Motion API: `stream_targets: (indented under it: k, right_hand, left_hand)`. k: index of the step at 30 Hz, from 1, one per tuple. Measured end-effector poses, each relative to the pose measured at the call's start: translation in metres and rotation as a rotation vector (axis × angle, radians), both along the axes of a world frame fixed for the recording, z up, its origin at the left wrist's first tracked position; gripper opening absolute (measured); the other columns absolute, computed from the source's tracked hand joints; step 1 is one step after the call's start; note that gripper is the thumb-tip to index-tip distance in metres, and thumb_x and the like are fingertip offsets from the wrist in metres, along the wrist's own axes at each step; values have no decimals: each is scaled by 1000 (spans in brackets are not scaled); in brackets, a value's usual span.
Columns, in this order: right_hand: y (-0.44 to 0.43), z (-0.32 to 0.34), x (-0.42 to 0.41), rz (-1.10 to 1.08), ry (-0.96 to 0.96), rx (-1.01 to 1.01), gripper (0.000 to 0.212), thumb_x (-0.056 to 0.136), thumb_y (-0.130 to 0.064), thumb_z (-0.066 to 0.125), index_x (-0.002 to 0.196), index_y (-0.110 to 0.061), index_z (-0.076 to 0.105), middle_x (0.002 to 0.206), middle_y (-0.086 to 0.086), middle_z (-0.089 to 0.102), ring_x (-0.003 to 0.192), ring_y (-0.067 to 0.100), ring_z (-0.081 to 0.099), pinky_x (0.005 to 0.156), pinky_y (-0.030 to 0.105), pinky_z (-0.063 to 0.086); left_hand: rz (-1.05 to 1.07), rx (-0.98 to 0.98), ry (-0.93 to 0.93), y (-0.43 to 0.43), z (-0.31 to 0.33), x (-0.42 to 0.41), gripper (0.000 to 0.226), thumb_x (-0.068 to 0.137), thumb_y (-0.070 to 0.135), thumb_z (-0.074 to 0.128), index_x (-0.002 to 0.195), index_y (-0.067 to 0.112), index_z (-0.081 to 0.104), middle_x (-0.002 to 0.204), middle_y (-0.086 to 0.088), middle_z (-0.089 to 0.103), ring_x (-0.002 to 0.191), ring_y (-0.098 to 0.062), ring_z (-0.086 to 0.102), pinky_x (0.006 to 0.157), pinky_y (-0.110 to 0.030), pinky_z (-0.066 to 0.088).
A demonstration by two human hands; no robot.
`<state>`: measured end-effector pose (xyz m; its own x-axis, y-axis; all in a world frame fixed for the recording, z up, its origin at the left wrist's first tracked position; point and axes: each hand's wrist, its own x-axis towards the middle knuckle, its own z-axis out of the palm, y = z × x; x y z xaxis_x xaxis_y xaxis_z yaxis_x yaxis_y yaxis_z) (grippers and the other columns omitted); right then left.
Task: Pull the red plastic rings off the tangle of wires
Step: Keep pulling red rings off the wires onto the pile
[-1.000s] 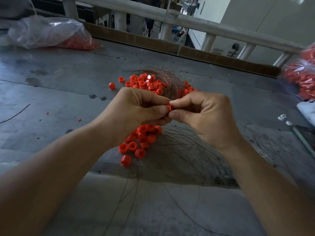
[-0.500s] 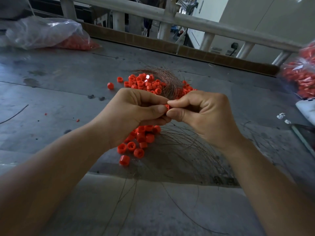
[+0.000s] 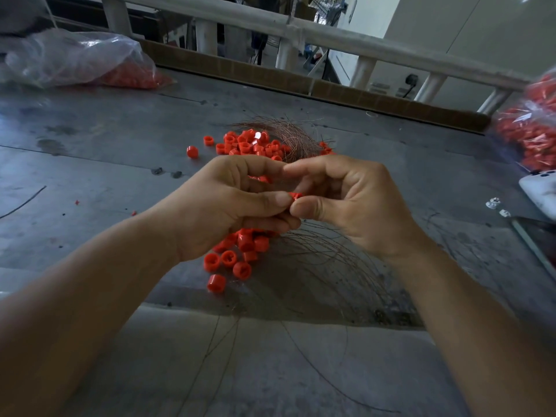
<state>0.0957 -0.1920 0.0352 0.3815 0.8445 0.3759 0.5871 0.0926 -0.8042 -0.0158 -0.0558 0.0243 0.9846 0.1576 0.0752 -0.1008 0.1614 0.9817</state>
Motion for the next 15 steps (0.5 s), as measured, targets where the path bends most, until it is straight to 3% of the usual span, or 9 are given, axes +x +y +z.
stream_targets:
  k: [3, 8, 15]
  right_hand:
    - [-1, 3, 1, 80, -123, -133, 24, 68, -34, 62, 91, -38, 60, 84, -13, 57, 83, 0, 56, 71, 15, 46]
    - [1, 3, -3, 24, -221, -113, 9, 74, -38, 55, 81, -34, 55, 81, -16, 49, 76, -2, 51, 67, 11, 39]
    - [3, -2, -7, -62, -314, -128, 10, 83, -12, 64, 78, -17, 57, 79, -12, 49, 71, 0, 49, 64, 9, 38]
  left_hand:
    - [-28, 26, 28, -1, 0, 0, 43, 60, 12, 63, 103, 15, 59, 72, -9, 71, 65, -16, 70, 56, -19, 54]
    - [-34, 17, -25, -4, 2, -1, 46, 66, 18, 62, 111, 15, 54, 76, -9, 72, 70, -19, 71, 58, -19, 54]
    - [36, 188, -92, -10, 1, -1, 66, 62, 25, 65, 124, 22, 44, 78, -11, 72, 72, -21, 71, 61, -21, 54]
